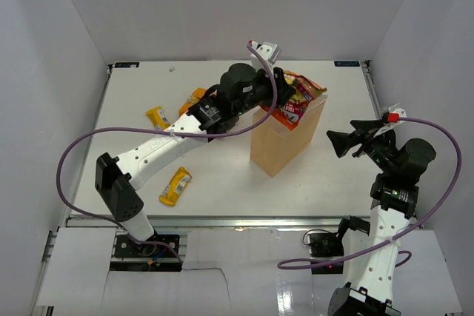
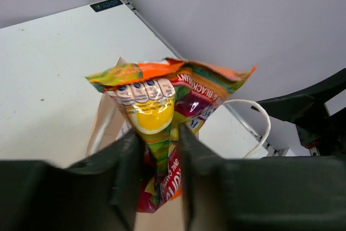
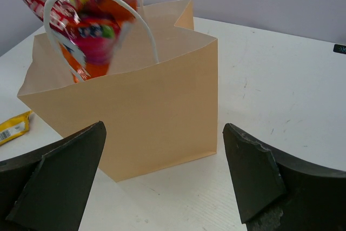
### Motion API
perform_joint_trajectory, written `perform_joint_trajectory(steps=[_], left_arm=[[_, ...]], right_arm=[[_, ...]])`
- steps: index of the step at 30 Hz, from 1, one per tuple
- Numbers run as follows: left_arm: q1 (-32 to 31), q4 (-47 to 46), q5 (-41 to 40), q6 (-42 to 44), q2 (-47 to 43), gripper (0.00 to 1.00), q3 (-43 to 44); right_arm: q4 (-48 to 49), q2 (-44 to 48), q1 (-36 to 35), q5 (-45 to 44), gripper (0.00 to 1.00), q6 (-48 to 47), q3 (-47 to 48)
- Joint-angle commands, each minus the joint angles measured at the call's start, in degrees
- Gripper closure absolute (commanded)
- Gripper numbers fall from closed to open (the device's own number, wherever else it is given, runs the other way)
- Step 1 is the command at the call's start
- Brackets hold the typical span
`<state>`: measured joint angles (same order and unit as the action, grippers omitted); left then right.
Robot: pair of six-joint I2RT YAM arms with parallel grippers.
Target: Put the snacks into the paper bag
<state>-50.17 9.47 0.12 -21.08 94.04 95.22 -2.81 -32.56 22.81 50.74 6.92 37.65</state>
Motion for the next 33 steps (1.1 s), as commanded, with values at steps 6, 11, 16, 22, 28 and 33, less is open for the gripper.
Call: perform_joint_trajectory(steps=[6,11,16,22,28,33], left_arm=[[-2.7,-0.7,-6.9,3.1,-1.7,0.35,3.8],[-2.7,2.7,-12.9,7.5,-6.7,0.31,2.6],[9.0,4.9,-14.3,1.2,-18.3,0.26,-9.6],[30.0,7.6,2.2,-13.5,-17.0,0.20,-23.5],[32.1,8.5,8.9,1.3,-3.6,0.18,-16.4],[30.9,7.4,10.9,15.1,6.8,0.15,-10.1]], right_arm=[[2.1,0.7,-0.2,0.4,0.05,-0.3,0.2],[2.1,0.7,-0.3,0.7,0.05,-0.5,0.2],[2.1,1.0,-0.3,1.1,0.05,-0.5,0.2],[2.1,1.1,-0.6,1.2,0.05,-0.4,0.1],[2.1,1.1,-0.6,1.6,0.05,-0.3,-0.1],[3.7,0.9,-0.7,2.2,0.05,-0.4,-0.3]])
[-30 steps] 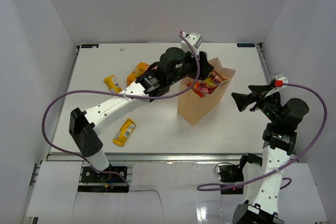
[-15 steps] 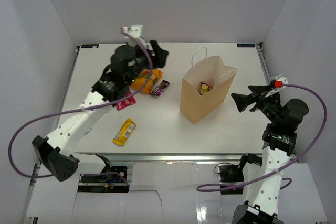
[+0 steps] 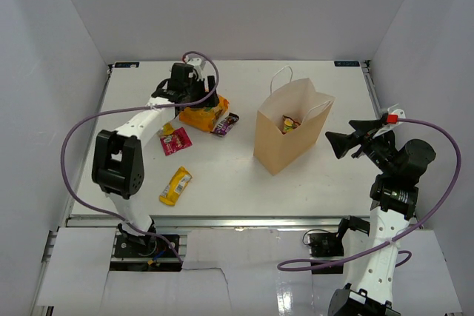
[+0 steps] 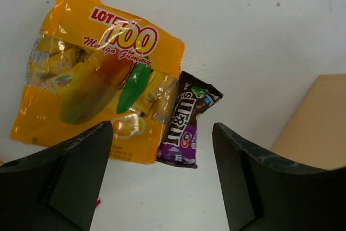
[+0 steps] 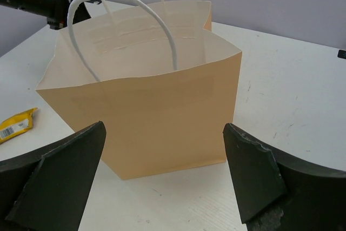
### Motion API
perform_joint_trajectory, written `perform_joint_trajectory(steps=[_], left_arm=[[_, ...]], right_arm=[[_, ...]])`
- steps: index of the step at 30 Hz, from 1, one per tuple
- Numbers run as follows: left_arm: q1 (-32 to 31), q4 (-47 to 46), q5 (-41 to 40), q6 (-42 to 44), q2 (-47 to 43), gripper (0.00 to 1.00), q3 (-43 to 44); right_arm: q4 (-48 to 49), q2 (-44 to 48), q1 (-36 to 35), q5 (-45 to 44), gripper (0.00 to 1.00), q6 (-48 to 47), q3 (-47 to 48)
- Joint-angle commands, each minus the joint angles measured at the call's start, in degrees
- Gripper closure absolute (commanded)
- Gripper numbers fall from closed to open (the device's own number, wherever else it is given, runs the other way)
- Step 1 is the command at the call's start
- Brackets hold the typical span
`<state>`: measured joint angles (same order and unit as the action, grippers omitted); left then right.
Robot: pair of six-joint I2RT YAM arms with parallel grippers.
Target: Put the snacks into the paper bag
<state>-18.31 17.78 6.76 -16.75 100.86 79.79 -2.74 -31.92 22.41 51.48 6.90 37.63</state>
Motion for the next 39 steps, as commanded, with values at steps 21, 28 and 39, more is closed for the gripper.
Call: perform_joint_trajectory(steps=[21,28,39], left_arm=[[-12.0,-1.6,-33.0,25.9,22.0,0.24,13.5],[-12.6,-6.7,-39.4,28.4,20.9,0.23,10.0],[-12.6,-3.6,-43.9,27.7,26.0,0.18,11.7]], right_arm=[[4.1,0.2,-1.0,2.0,0.05,-0.5,-0.5],[4.4,0.3,-1.0,2.3,0.05,-0.4,-0.7],[4.6,0.4,-1.0,2.5,0.05,-0.3,-0.8]])
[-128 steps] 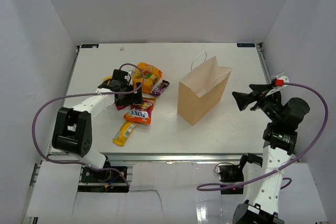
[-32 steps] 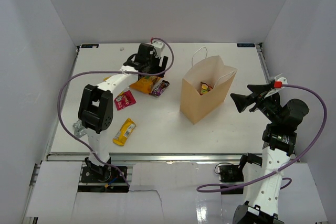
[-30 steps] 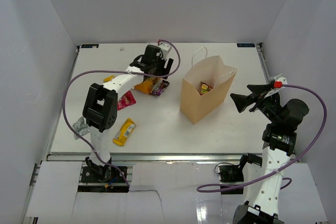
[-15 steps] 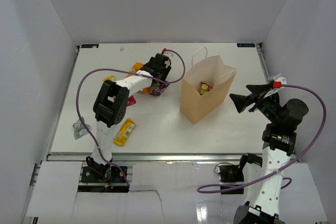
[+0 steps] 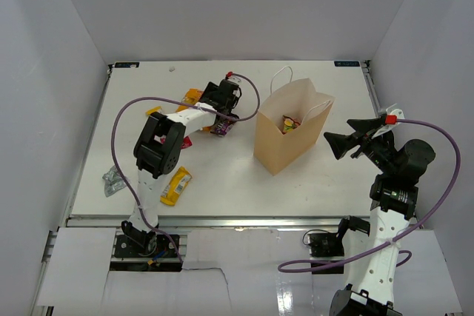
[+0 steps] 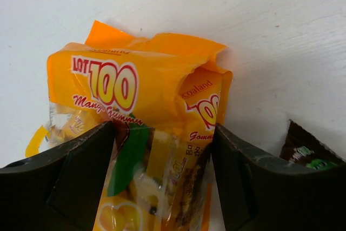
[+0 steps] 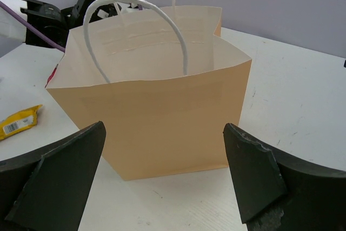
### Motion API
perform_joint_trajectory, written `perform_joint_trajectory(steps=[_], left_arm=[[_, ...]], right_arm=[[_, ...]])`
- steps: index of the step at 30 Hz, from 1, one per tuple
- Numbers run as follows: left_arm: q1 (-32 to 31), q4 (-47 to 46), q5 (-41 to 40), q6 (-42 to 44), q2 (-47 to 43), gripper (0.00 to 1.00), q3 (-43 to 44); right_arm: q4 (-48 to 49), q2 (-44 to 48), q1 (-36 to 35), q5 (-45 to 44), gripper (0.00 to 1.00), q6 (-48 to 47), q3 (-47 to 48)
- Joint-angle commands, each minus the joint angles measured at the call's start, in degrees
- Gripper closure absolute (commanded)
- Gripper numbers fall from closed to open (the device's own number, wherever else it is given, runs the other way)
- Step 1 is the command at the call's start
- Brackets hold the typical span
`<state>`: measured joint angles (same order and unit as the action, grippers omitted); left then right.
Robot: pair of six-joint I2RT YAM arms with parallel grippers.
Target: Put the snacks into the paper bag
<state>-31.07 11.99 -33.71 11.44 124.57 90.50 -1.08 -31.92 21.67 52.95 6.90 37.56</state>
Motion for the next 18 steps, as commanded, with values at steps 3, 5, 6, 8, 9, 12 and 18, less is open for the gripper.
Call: perform_joint_trajectory(steps=[3,5,6,8,9,12,18], left_arm=[[0.4,4.6,-3.0,-2.2,4.7,0.29,2.2],[0.7,4.7,-2.1,-2.8,4.3,0.44,1.8],[0.9,4.7,-1.4,-3.5,3.9,0.48,1.6],[1.4,4.9,0.5,-4.2,2.4,0.60,1.3],[1.5,5.0,1.4,-4.5,1.8,0.62,1.1],[2.0,5.1,3.4,-5.5,-1.7,0.76,0.0],[6.5,4.8,15.1,-11.3,-13.2,0.94,-4.9]], right_arm=[[2.9,0.5,-0.2,1.1,0.05,-0.3,-0.7],[2.9,0.5,-0.2,1.1,0.05,-0.3,-0.7],[2.8,0.5,-0.2,1.1,0.05,-0.2,-0.7],[2.9,0.5,-0.2,1.1,0.05,-0.3,-0.7],[2.9,0.5,-0.2,1.1,0.05,-0.2,-0.7],[2.8,0.5,-0.2,1.1,0.05,-0.2,-0.6],[2.9,0.9,-0.2,1.3,0.05,-0.2,-0.7]])
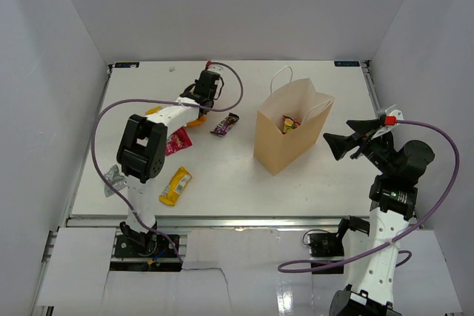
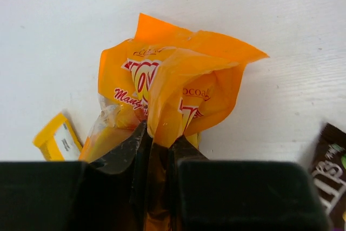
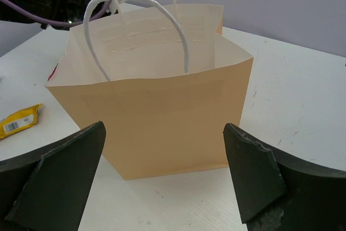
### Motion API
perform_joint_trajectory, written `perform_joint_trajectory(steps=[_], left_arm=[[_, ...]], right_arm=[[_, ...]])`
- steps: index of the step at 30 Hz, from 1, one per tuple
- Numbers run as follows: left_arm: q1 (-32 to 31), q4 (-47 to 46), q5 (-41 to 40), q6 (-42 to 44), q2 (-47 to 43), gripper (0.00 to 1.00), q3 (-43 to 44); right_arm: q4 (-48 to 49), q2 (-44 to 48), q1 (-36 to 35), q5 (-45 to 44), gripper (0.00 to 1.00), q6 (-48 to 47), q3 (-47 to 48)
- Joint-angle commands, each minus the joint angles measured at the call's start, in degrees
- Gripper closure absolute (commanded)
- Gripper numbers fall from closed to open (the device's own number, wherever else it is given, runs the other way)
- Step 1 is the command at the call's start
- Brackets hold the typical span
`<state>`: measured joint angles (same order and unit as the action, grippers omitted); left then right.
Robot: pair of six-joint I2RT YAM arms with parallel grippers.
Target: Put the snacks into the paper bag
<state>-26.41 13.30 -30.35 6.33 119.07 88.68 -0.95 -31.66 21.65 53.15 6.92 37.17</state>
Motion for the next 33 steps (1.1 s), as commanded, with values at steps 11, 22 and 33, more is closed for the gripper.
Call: perform_joint_trajectory(steps=[11,22,33], left_arm=[[10.1,-3.7,40.6,-20.1,-30.5,1.00,-13.7],[10.0,-8.9,59.2,-29.8,-45.2,1.00,-10.6],[-2.5,-12.2,65.2,-36.3,-40.3,1.00,6.5]], right_arm=[[2.9,1.0,-0.3,1.2,0.05,-0.2,-0.5],[3.1,0.9,-0.3,1.0,0.05,-0.1,-0.8],[3.7,0.6,-0.3,0.9,0.05,-0.1,-1.1]])
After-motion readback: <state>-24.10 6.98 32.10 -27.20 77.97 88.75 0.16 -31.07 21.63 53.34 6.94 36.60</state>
